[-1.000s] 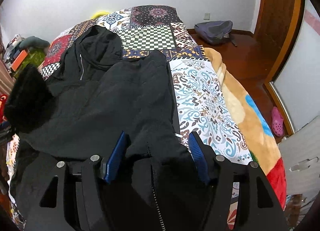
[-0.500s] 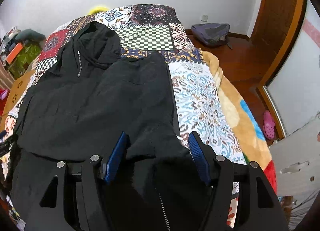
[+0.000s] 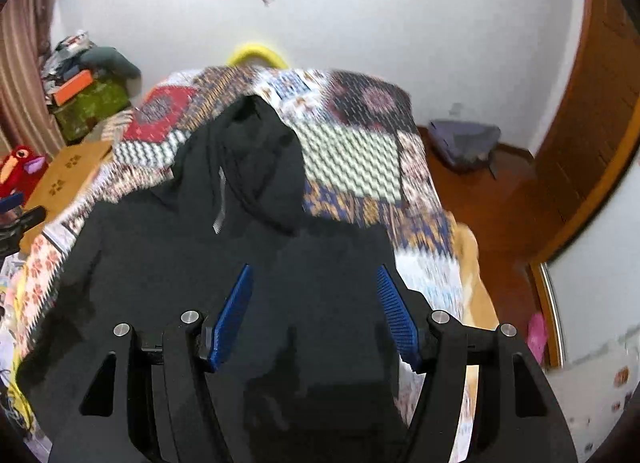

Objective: Fold large clothes
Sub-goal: 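Grasp the hoodie hem with both grippers and lift it toward the hood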

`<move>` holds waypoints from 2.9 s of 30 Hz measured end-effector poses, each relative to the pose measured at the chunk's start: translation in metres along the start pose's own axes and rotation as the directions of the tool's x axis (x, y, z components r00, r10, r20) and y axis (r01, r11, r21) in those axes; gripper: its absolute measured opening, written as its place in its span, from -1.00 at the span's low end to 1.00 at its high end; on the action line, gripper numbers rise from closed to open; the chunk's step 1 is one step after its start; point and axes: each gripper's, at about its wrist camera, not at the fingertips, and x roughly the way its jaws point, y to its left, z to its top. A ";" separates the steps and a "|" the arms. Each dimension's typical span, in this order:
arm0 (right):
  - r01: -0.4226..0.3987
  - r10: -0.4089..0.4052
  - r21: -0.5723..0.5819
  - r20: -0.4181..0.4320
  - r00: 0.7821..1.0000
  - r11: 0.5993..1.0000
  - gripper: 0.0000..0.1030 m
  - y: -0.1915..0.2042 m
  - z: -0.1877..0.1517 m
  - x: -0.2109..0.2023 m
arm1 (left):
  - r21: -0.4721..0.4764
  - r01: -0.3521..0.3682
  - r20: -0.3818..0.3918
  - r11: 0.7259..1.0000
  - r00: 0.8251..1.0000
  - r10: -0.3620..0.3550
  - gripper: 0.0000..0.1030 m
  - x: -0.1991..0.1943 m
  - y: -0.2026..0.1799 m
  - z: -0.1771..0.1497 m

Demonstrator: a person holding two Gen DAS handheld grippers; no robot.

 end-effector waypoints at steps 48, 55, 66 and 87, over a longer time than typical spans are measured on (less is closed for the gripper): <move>-0.174 0.224 0.227 -0.218 0.950 0.958 -0.80 -0.004 0.115 0.261 | 0.006 0.161 -0.164 0.987 0.974 -0.158 -0.74 0.257 -0.088 0.116; -0.207 0.231 0.170 -0.131 0.964 0.963 -0.81 0.000 0.111 0.187 | -0.017 0.215 -0.125 0.976 0.968 -0.215 -0.78 0.199 -0.078 0.118; -0.243 0.249 0.068 -0.115 0.962 0.968 -0.81 0.017 0.057 0.095 | 0.041 0.280 -0.096 0.959 0.957 -0.275 -0.80 0.094 -0.083 0.077; -0.246 0.247 0.032 -0.197 0.949 0.969 -0.67 0.011 -0.044 0.027 | 0.039 0.324 -0.264 0.945 0.916 -0.303 -0.72 0.036 -0.083 -0.058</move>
